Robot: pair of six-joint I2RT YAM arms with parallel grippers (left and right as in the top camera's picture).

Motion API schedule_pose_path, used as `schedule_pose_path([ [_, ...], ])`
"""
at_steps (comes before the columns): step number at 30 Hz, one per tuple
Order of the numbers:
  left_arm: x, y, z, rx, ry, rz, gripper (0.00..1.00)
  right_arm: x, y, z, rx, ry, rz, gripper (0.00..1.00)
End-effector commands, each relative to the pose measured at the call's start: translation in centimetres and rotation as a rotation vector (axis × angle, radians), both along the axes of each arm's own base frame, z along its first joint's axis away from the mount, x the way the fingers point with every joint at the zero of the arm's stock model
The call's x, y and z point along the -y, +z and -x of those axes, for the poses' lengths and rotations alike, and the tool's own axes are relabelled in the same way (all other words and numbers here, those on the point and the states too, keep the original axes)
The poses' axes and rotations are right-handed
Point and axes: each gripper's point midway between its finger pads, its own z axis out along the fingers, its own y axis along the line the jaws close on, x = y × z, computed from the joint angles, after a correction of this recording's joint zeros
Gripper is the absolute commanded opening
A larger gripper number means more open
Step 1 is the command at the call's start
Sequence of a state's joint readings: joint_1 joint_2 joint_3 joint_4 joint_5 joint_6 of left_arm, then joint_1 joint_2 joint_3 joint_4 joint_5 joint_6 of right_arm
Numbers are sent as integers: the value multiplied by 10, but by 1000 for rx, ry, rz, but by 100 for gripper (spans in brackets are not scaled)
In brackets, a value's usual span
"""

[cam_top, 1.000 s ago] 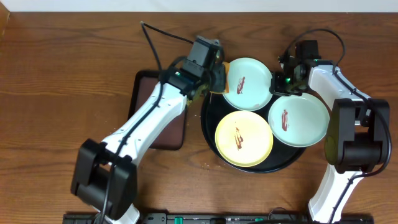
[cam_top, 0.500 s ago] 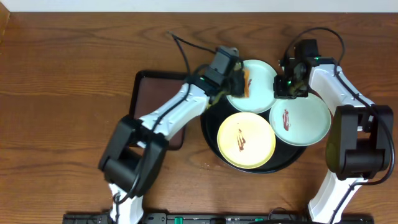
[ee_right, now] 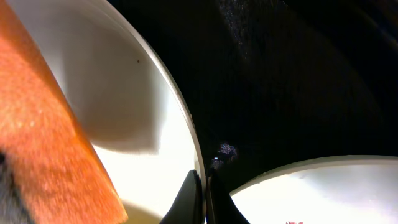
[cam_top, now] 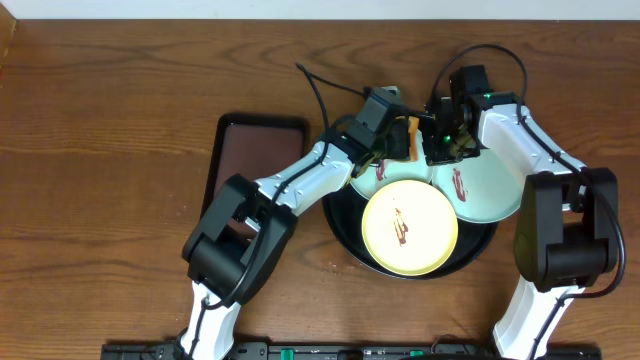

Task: Clean dirty plates on tray and stack at the side
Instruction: 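Scrub the pale green plate with the sponge while right gripper holds its rim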

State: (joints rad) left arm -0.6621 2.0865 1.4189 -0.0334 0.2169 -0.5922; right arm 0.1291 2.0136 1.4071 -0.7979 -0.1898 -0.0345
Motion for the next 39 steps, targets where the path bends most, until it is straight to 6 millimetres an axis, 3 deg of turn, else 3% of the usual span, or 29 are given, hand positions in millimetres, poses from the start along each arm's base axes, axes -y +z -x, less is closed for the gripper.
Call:
schedule_pose_path([
  [1,-14,-15,-6,-40,45,-41,7,-1,4,1,11,18,7,1],
  [3,-18,-26,5,-114,52,-49,7,-1,4,1,10,10,6,1],
  [7,-6,-46,24,-231,-2,2,7,-1,4,1,8,8,6,1],
  [10,-19,-74,31,-300,18,-50,7,-1,4,1,6,3,5,1],
  [14,-47,-91,30,-325,34,-141,7,-1,4,1,3,-7,4,1],
  [17,-78,-95,25,-304,49,-307,7,-1,4,2,2,-8,4,1],
  [22,-111,-86,19,-233,51,-561,7,-1,4,2,0,-15,3,1],
  [27,-136,-70,16,-219,75,-712,7,-1,4,2,-4,-36,0,1],
  [31,-141,-63,20,-246,89,-739,7,-1,4,2,-5,-37,0,1],
  [33,-127,-67,30,-311,77,-650,7,-1,4,2,-7,-51,-2,1],
  [35,-96,-69,39,-384,46,-479,7,-1,4,2,-9,-58,-3,1],
  [37,-45,-68,47,-469,13,-232,7,-1,4,2,-13,-76,-6,1],
  [39,-21,-67,55,-507,-18,-139,8,-1,4,2,-14,-83,-7,1],
])
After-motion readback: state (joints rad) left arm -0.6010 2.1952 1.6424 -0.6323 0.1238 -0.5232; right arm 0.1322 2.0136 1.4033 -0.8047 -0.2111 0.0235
